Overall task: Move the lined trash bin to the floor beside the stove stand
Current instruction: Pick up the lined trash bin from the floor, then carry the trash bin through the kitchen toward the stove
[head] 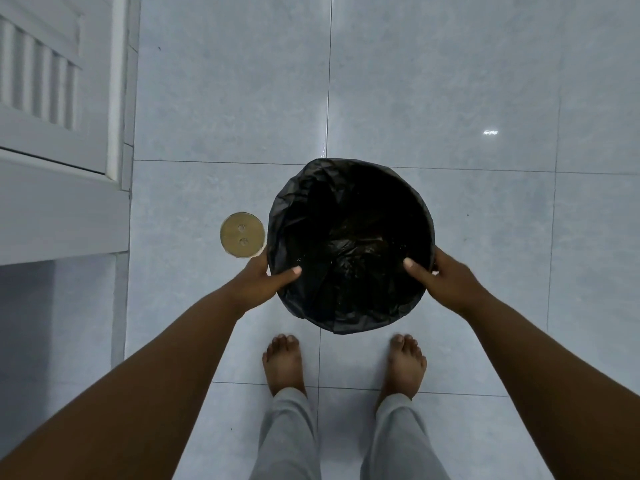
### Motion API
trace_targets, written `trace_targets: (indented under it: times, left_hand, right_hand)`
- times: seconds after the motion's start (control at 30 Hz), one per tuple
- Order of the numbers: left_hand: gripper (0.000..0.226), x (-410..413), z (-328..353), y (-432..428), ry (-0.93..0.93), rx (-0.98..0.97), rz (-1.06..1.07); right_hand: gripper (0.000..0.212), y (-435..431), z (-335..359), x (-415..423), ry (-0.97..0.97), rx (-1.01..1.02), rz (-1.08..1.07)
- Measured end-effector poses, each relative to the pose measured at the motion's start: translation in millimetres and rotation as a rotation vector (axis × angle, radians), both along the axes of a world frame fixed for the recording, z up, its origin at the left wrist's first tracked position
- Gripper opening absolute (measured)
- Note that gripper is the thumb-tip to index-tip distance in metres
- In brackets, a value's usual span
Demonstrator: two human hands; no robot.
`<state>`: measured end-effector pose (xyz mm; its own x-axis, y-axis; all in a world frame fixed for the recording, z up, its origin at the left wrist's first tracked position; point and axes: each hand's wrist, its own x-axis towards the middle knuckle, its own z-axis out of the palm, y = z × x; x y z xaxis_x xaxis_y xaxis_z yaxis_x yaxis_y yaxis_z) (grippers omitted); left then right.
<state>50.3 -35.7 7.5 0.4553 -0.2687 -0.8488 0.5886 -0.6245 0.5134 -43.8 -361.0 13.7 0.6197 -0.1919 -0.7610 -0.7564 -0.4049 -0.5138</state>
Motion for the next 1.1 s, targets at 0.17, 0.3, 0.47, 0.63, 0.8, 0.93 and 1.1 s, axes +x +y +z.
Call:
trace_targets:
  times: [0.17, 0.3, 0.47, 0.63, 0.8, 0.93, 1.1]
  left_hand:
    - [0.084, -3.7, 15.2, -5.4, -0.034, -0.103, 0.056]
    - [0.086, 1.7, 52.9, -10.8, -0.058, -0.134, 0.111]
    - [0.062, 25.4, 156.7, -31.1, -0.090, -0.190, 0.202]
    - [0.079, 51.2, 305.3, -57.0, -0.188, -0.287, 0.228]
    - [0.081, 64.5, 467.0, -81.8, -0.317, -0.368, 0.222]
    - [0.090, 68.7, 565.3, -96.0, -0.383, -0.449, 0.182]
    - [0.082, 77.3, 641.9, -114.3, -0.466, -0.485, 0.174]
  right_hand:
    - [0.072, 5.4, 10.7, -4.7, -0.066, 0.094, -0.070]
    - [0.077, 0.8, 50.8, 3.2, -0.113, 0.130, -0.133]
    - [0.085, -11.4, 146.9, 19.9, -0.143, 0.159, -0.190]
    - [0.081, -28.4, 280.9, 37.2, -0.239, 0.151, -0.206]
    - [0.076, -48.5, 432.2, 44.5, -0.357, 0.162, -0.213]
    - [0.073, -67.5, 528.3, 50.1, -0.479, 0.192, -0.223]
    - [0.074, -96.5, 620.5, 63.9, -0.627, 0.194, -0.158]
